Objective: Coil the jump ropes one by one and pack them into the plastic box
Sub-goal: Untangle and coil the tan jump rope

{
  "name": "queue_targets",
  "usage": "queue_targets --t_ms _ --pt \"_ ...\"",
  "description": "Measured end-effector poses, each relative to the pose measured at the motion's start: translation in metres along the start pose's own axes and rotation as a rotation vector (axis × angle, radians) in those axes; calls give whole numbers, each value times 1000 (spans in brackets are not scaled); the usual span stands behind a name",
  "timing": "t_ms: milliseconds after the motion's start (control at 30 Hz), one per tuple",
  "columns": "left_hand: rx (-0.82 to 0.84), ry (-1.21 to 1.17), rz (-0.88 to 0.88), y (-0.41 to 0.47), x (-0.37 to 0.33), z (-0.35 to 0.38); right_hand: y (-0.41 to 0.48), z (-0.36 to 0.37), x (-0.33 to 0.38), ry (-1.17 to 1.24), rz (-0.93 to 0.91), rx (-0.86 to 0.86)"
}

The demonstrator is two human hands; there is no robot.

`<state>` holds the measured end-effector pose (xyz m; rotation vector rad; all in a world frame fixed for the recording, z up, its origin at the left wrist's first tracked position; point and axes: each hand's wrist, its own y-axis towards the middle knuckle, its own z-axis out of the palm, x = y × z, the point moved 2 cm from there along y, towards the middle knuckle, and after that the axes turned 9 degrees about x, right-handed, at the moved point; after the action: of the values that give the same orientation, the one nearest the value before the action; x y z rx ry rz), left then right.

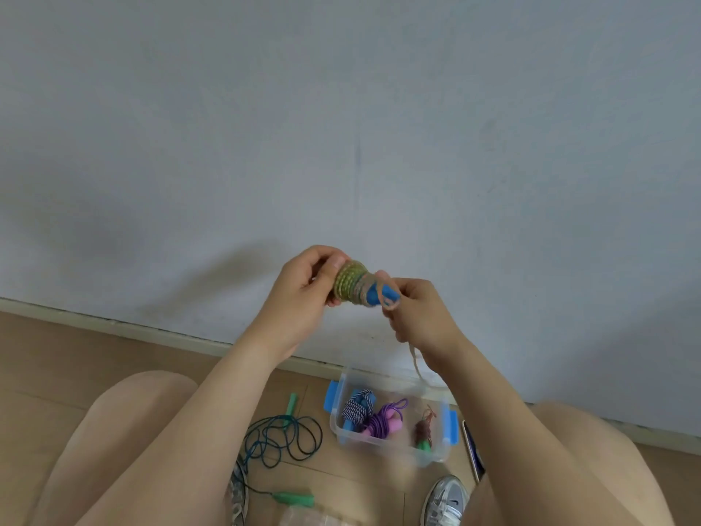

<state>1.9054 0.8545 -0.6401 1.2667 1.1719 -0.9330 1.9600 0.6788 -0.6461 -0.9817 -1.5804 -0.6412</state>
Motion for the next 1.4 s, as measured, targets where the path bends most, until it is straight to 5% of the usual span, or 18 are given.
queue_targets --t_ms 100,267,367,533,700,900,1000,1133,1400 --pt "-176 -36 13 4 5 -6 -1 13 -3 -124 41 102" --pt "-409 352 68 -1 8 -15 -17 44 2 -251 -17 314" --pt "-337 609 94 1 12 -19 -21 43 9 -126 -68 322" --pt "-96 729 153 -1 7 -8 -12 16 13 -207 -171 102" --pt "60 283 -11 2 7 -10 1 -8 5 -85 -180 -28" --pt "-179 -146 -95 8 14 -8 4 4 -9 174 -62 119" --pt "-354 41 -88 6 20 -14 2 25 -14 31 -6 209" --pt "-436 548 90 -5 11 -14 -5 45 -10 -513 -160 290" --pt "-59 920 145 -6 5 -1 -4 23 -6 -853 -230 -86"
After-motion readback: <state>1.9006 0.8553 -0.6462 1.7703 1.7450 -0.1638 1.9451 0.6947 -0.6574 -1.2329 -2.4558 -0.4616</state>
